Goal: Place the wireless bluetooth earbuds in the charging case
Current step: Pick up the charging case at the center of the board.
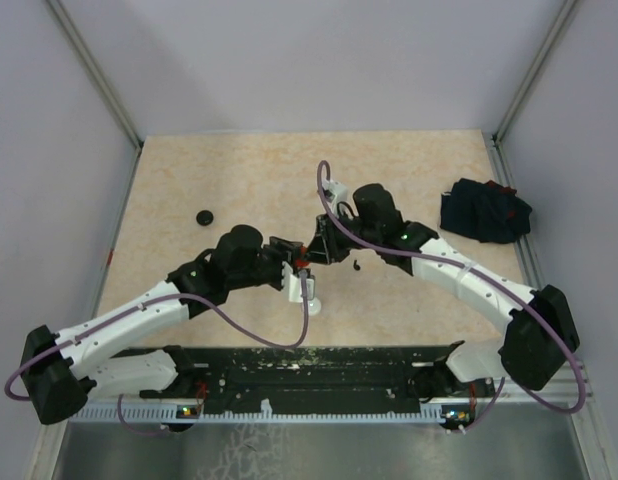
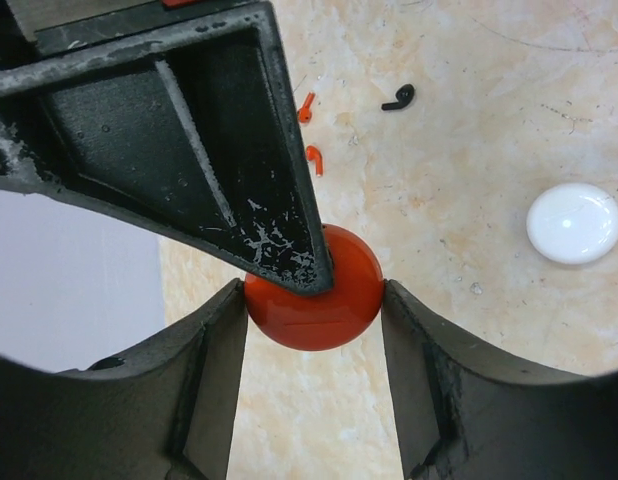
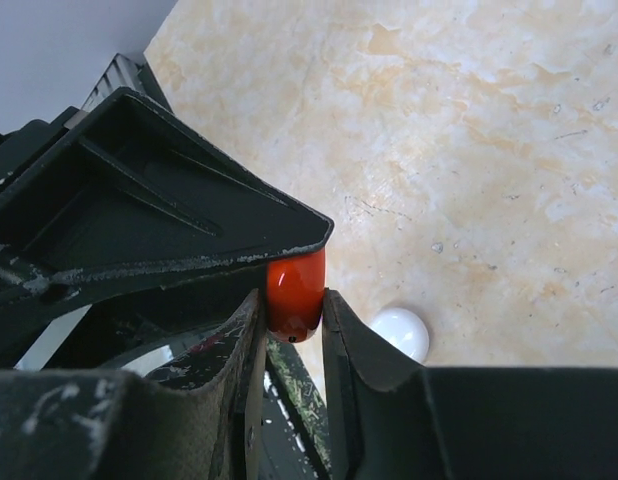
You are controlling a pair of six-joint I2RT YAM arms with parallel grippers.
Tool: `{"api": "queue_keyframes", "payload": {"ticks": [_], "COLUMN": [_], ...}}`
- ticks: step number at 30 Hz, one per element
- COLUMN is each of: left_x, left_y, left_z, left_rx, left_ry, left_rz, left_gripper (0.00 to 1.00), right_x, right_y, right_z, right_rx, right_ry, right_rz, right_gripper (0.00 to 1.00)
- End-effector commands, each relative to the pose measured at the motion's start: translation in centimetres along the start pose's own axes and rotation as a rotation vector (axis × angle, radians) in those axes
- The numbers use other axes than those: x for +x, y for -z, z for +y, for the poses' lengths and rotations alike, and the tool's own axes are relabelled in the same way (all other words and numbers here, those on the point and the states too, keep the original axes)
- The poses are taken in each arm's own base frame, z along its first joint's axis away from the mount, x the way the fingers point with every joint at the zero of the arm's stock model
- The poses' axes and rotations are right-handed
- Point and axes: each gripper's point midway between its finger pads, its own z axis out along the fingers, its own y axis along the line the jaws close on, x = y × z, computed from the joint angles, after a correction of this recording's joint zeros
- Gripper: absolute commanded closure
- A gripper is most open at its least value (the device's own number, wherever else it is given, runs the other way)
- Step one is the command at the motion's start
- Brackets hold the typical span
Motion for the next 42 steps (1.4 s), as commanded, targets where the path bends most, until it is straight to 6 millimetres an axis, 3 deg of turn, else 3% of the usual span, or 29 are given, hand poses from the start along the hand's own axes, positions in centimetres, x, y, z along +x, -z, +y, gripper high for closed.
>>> {"api": "queue_keyframes", "payload": {"ticks": [1, 4, 10, 12, 22, 28, 42], "left_x": [-0.5, -0.1, -0.2, -0.6, -2.2, -3.3, -6.4], "left_y": [0.2, 0.5, 1.6, 2.0, 2.4, 3.8, 7.4], "left_z": [0.5, 1.1, 2.1, 2.6, 4.0, 4.8, 6.3], "left_rx": [-0.04, -0.117, -0.266, -0.323, -0.501, -0.539, -0.474], "left_ry": [0.087, 0.193, 0.433, 0.593, 1.127, 1.373, 1.531], "left_rz": [-0.003, 0.008, -0.044, -0.083, -0.397, -0.683, -1.137], "left_gripper": [0.37, 0.28, 0.21, 0.2, 0.25, 0.3, 0.35], "right_x": [-4.1, -4.9, -6.7, -7.0, -7.6, -7.7, -7.4], "right_y": [1.6, 2.4, 3.9, 4.6, 6.8, 7.3, 8.6], "right_z": [1.7, 1.6, 0.6, 0.5, 1.1, 1.8, 5.1], "right_rx": [-0.024, -0.005, 0.068, 0.085, 0.069, 0.019, -0.231], "right_ry": [0.077, 0.083, 0.082, 0.089, 0.096, 0.079, -0.017], "right_rz": [-0.192, -0.263, -0.428, -0.478, -0.635, -0.691, -0.8], "right_gripper": [1.0, 1.0, 1.0, 1.0, 1.0, 1.0, 1.0]}}
